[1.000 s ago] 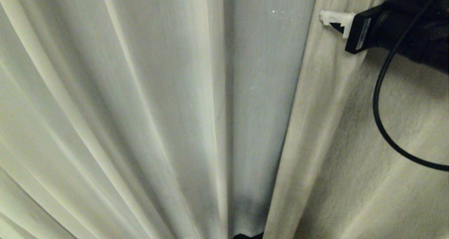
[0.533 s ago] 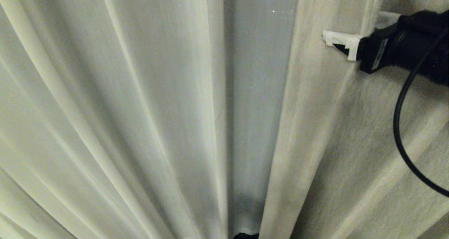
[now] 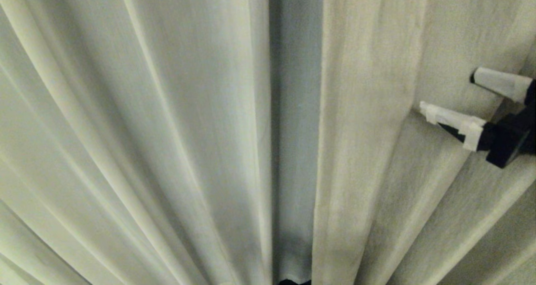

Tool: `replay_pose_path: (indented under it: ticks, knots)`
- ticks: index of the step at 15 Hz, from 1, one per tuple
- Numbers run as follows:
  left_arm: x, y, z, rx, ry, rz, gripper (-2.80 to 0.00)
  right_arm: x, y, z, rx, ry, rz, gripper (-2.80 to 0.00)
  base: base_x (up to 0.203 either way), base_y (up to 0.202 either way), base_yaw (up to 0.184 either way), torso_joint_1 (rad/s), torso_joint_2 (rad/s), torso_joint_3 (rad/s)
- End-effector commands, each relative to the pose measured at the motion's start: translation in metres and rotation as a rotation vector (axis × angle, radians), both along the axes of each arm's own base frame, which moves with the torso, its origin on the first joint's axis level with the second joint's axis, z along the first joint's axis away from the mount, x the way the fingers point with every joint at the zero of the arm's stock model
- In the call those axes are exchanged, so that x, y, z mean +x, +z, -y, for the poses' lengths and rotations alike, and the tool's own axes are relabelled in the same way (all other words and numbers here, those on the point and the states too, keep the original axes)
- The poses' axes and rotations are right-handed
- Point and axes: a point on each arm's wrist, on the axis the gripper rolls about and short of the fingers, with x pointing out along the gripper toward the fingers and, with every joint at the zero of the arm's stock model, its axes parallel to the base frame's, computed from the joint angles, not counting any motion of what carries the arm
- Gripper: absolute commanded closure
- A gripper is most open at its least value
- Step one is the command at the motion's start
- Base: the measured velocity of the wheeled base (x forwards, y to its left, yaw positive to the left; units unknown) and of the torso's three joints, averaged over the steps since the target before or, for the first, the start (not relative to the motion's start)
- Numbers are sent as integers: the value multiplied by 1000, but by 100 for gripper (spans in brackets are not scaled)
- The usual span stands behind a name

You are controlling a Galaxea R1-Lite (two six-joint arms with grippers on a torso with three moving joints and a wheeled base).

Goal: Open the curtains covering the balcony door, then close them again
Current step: Close the outer curtains on both sides

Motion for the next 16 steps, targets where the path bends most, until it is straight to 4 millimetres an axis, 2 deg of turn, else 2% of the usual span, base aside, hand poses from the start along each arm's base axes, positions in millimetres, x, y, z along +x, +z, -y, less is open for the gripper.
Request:
replay_pose_path:
  ticks: [1,7,10,11,16]
  knots:
    - [0,0,0,-1,1,0,0,-33,-9,17,16,0,34,-280,0,0,0,0,0,0]
    - [0,0,0,0,1,0,0,-88,-63,46,17,-7,29,-280,0,0,0,0,0,0]
    - [0,0,0,0,1,0,0,-105,-86,57,14,-49,4,-280,0,0,0,0,0,0]
    - [0,0,0,0,1,0,0,-107,-92,59,14,-76,-16,0,0,0,0,0,0,0]
    - [0,0,0,0,1,0,0,-105,-106,67,82,-224,-97,0,0,0,0,0,0,0]
